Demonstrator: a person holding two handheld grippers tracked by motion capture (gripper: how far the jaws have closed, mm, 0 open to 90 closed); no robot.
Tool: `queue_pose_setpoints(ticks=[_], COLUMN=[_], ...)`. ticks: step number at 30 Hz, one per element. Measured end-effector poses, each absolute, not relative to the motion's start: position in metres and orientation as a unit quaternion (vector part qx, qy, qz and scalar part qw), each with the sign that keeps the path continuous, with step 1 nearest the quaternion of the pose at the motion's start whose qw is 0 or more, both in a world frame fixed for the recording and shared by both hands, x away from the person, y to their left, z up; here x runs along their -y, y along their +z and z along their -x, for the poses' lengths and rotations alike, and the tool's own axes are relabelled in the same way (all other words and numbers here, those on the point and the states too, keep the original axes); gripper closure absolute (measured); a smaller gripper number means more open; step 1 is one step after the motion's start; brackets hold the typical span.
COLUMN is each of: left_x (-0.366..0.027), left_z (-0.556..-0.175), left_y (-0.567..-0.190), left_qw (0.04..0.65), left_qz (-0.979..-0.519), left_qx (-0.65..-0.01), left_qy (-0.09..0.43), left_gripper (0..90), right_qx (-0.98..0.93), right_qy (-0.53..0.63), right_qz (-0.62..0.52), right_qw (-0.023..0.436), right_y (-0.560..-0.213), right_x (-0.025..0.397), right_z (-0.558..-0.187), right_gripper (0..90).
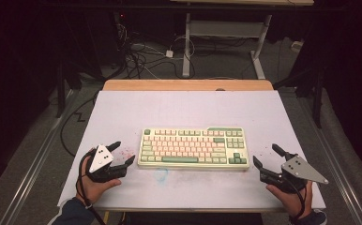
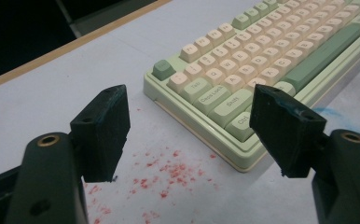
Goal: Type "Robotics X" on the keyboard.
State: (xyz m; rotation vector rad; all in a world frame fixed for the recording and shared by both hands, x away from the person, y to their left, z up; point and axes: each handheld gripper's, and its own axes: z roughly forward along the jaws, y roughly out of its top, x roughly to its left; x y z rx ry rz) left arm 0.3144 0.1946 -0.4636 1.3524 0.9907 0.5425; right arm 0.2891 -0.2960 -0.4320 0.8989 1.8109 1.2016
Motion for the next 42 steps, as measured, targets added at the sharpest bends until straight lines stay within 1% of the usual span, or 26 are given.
queue_pose_setpoints(ticks=[6,9,10,13,15,17,20,23,27,28,31,35,42], left_x=[-0.195,-0.194,-0.194,-0.193,-0.192,-0.193,-0.196,-0.199,-0.199,-0.198,-0.196,-0.194,-0.185], left_z=[-0.314,-0.315,-0.315,-0.316,-0.314,-0.313,-0.311,-0.313,-0.317,-0.318,-0.319,-0.323,-0.331], left_y=[-0.466,-0.466,-0.466,-0.467,-0.467,-0.467,-0.465,-0.462,-0.461,-0.461,-0.458,-0.45,-0.442], left_qw=[0.633,0.634,0.634,0.633,0.631,0.632,0.635,0.638,0.632,0.634,0.636,0.641,0.632], left_qz=[-0.593,-0.592,-0.592,-0.592,-0.595,-0.595,-0.594,-0.587,-0.591,-0.589,-0.593,-0.585,-0.596], left_qx=[-0.438,-0.44,-0.44,-0.441,-0.44,-0.438,-0.436,-0.441,-0.443,-0.443,-0.439,-0.447,-0.448], left_qy=[0.236,0.233,0.233,0.231,0.232,0.233,0.234,0.233,0.233,0.232,0.226,0.216,0.213], left_gripper=[28.3,28.3,28.3,28.3,28.3,28.3,28.3,28.3,28.3,28.4,28.4,28.3,28.4], right_qx=[-0.714,-0.716,-0.716,-0.716,-0.718,-0.722,-0.73,-0.736,-0.739,-0.742,-0.749,-0.76,-0.782], right_qy=[0.472,0.471,0.471,0.482,0.483,0.485,0.485,0.484,0.489,0.49,0.489,0.486,0.476], right_qz=[-0.356,-0.355,-0.354,-0.357,-0.357,-0.351,-0.341,-0.333,-0.327,-0.322,-0.318,-0.31,-0.294], right_qw=[0.376,0.374,0.374,0.358,0.352,0.346,0.34,0.336,0.328,0.324,0.314,0.301,0.273], right_y=[-0.434,-0.434,-0.434,-0.432,-0.429,-0.426,-0.421,-0.417,-0.413,-0.412,-0.409,-0.405,-0.405], right_x=[0.295,0.295,0.296,0.299,0.299,0.298,0.293,0.288,0.285,0.283,0.279,0.271,0.246], right_z=[-0.292,-0.294,-0.295,-0.296,-0.298,-0.3,-0.303,-0.308,-0.313,-0.315,-0.32,-0.327,-0.346], right_gripper=[26.0,29.2,32.3,46.8,53.5,62.1,71.0,77.8,88.9,90.0,90.0,90.0,90.0])
